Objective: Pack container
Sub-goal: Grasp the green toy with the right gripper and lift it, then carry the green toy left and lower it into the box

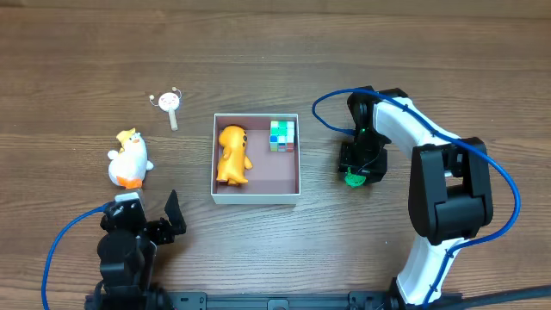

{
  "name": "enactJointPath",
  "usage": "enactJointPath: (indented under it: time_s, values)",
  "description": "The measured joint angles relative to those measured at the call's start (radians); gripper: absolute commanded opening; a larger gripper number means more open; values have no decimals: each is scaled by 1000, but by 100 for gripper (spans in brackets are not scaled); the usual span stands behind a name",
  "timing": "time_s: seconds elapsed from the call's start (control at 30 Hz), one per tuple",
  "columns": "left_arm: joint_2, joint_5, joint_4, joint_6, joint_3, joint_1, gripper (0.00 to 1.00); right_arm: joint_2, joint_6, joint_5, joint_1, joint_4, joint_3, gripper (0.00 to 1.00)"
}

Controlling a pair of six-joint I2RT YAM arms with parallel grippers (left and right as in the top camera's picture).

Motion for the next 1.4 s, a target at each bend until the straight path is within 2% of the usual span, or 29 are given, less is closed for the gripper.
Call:
enactJointPath:
  time_s: [0.23, 0.3, 0.43, 0.57, 0.63, 0.77, 0.8, 0.9, 1.03, 1.2, 1.4]
  values:
    - [0, 0, 0, 0, 0, 0, 100, -2, 0, 1, 0, 4, 5, 49]
    - [0, 0, 0, 0, 0, 0, 100, -2, 0, 8, 0, -24, 52, 49]
    - [0, 0, -1, 0, 0, 0, 100, -2, 0, 32, 0, -173, 325, 50]
    - [0, 0, 0, 0, 0, 0, 100, -6, -1, 47, 23, -329, 675, 51]
    - [0, 0, 0, 0, 0, 0, 100, -8, -1, 44, 74, -336, 763, 51]
    - [0, 0, 0, 0, 0, 0, 100, -8, -1, 8, 267, -244, 791, 52]
    - [0, 0, 0, 0, 0, 0, 100, -8, -1, 3, 301, -224, 791, 55]
    - [0, 0, 0, 0, 0, 0, 100, -8, -7, -5, 393, -163, 791, 55]
    - [0, 0, 0, 0, 0, 0, 100, 24, -19, 9, 432, -145, 792, 54]
    - [0, 0, 0, 0, 0, 0, 100, 196, -24, 15, 439, -158, 792, 55]
    - [0, 0, 0, 0, 0, 0, 100, 222, -26, 0, 439, -151, 792, 56]
